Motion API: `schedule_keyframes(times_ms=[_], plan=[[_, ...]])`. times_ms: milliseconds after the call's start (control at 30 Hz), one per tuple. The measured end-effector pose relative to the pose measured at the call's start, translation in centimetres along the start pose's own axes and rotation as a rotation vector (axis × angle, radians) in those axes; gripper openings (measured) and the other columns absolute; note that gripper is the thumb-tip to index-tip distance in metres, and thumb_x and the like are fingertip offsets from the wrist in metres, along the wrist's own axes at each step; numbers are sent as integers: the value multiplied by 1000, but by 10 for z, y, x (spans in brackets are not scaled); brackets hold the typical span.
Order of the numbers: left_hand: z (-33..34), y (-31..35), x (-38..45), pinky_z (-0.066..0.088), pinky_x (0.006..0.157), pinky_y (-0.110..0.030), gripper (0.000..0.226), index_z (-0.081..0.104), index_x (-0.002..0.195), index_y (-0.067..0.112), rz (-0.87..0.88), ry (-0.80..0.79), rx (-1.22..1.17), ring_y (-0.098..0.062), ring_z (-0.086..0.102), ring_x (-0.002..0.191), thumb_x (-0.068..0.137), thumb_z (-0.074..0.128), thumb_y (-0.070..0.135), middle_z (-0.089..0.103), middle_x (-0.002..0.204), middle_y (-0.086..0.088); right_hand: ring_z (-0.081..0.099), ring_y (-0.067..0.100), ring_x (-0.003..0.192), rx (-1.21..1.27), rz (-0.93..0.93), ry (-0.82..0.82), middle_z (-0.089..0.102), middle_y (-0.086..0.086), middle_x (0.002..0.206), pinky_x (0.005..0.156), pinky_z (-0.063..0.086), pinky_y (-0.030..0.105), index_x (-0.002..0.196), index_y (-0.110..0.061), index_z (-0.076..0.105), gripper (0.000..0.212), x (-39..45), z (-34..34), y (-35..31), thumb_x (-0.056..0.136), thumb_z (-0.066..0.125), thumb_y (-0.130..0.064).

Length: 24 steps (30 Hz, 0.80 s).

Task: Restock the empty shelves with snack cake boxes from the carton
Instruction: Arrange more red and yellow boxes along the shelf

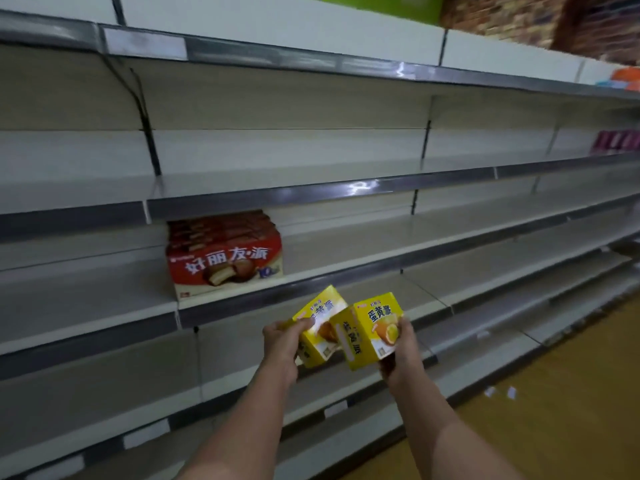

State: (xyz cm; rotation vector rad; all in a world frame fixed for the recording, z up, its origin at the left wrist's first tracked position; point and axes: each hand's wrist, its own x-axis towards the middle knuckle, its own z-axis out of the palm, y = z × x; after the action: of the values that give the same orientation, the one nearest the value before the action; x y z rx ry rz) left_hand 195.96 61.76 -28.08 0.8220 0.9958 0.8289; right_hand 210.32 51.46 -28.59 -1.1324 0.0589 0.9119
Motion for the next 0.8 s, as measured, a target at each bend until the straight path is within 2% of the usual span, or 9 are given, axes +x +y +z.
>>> schedule_keyframes(times_ms=[33, 100, 167, 233, 300, 400, 533, 733, 800], plan=[[-1, 8, 9, 48, 57, -27, 46, 58, 114, -3, 3, 7, -13, -26, 62, 71, 73, 76, 6, 67, 93, -20, 66, 14, 52, 20, -11, 4, 71, 1, 62, 53, 53, 24, 97, -18, 60, 36, 8, 12, -2, 97, 41, -48], [-2, 24, 31, 46, 61, -29, 40, 60, 114, -1, -21, -5, -45, -26, 61, 71, 76, 73, 5, 67, 89, -16, 66, 18, 65, 74, -20, -9, 70, 6, 76, 64, 55, 30, 103, -15, 58, 35, 27, 36, -5, 98, 41, -46], [2, 35, 52, 46, 56, -28, 43, 57, 118, -1, -26, -24, -59, -25, 61, 70, 77, 72, 2, 66, 95, -17, 63, 19, 73, 122, -14, 7, 67, 8, 87, 75, 52, 33, 112, -13, 57, 39, 46, 53, -6, 95, 47, -47], [11, 44, 66, 45, 54, -29, 46, 51, 120, 6, -14, -39, -71, -24, 61, 71, 79, 70, -1, 64, 103, -16, 63, 18, 75, 143, -47, 9, 66, 7, 92, 76, 51, 31, 122, -13, 55, 45, 61, 65, -9, 95, 47, -48], [24, 53, 78, 47, 57, -33, 52, 46, 122, 18, -15, -50, -103, -24, 60, 76, 80, 70, -1, 60, 110, -13, 63, 16, 76, 164, -78, 30, 66, 6, 97, 74, 51, 30, 126, -15, 54, 45, 79, 73, -14, 95, 46, -47], [44, 66, 101, 53, 64, -38, 65, 43, 134, 24, 40, -59, -109, -29, 64, 86, 80, 71, 1, 60, 123, -10, 63, 16, 78, 208, -116, 67, 66, 5, 106, 88, 50, 35, 128, -16, 52, 45, 105, 85, -35, 95, 48, -46], [69, 75, 134, 55, 85, -47, 71, 39, 138, 22, 164, 24, 17, -30, 62, 105, 79, 74, 7, 56, 127, -5, 65, 14, 74, 194, -132, 112, 67, 2, 96, 69, 53, 28, 123, -17, 54, 44, 150, 93, -70, 90, 54, -47], [104, 75, 181, 56, 84, -48, 42, 49, 113, 22, 132, 113, 82, -29, 66, 98, 80, 75, 20, 63, 117, -8, 62, 33, 97, -60, -152, 266, 57, 11, 122, 78, 53, 43, 133, -8, 43, 77, 218, 99, -111, 74, 74, -46], [111, 73, 195, 55, 85, -48, 43, 49, 116, 25, 159, 167, 85, -30, 65, 99, 81, 75, 22, 62, 119, -6, 59, 38, 105, -198, -111, 303, 53, 17, 126, 86, 52, 47, 135, -7, 37, 83, 233, 98, -121, 72, 76, -45]])
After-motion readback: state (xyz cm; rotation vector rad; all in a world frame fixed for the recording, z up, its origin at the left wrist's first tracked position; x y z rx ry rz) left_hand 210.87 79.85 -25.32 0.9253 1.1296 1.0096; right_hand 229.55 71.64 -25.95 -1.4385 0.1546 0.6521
